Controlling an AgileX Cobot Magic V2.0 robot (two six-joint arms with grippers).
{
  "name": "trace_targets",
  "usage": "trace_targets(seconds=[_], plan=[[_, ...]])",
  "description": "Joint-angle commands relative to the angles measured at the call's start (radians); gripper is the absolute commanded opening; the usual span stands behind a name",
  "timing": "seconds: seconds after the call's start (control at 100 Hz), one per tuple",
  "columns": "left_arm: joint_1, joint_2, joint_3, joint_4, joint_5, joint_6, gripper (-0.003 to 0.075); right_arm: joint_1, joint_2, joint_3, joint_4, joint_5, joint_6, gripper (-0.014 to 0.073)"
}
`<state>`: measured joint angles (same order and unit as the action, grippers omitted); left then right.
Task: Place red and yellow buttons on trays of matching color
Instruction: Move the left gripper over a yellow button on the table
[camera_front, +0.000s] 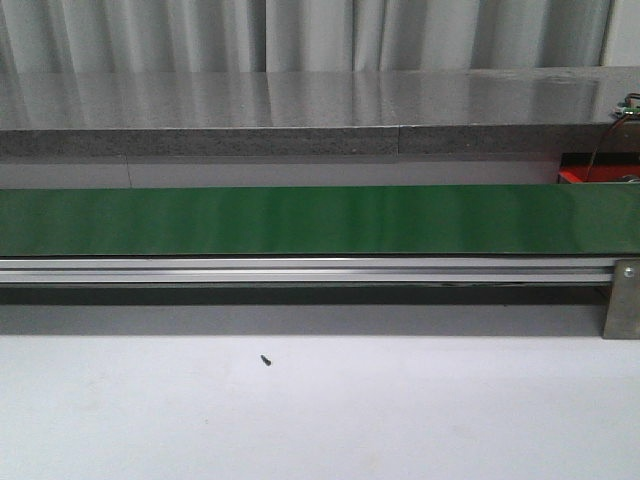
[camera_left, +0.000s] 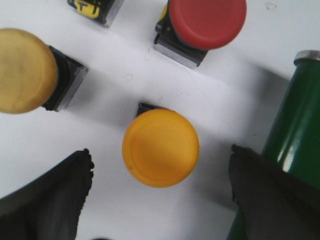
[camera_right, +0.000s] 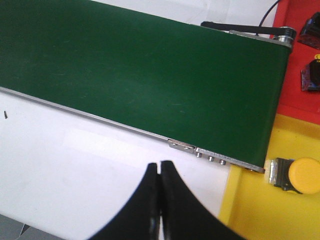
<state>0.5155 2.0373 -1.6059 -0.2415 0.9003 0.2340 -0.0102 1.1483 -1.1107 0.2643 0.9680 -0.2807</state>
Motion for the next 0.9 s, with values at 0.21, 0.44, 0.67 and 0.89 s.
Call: trace_targets(seconds=[0.21,0.44,0.67,0.89], plan=[[0.005,-0.045,-0.031,-0.027,-0.081,-0.011,0.0532,0.002,-0.025,-0.025,0.004,-0.038,-0.002,-0.0071],[0.005,-0.043,-0.031,-0.027,-0.103,-0.011,0.0532,0.002,-0.025,-0.025,0.004,-0.038,-0.002,-0.0071],[0.005,-0.029,-0.031,-0.027,-0.113,-0.011,0.0532,0.002,-0.025,-0.025,0.004,-0.038,-0.002,-0.0071],[0.005,0.006,-0.057,-0.044,-0.110,-0.011,0.0532,0.002,-0.025,-0.025,0.004,-0.038,-0.002,-0.0071]])
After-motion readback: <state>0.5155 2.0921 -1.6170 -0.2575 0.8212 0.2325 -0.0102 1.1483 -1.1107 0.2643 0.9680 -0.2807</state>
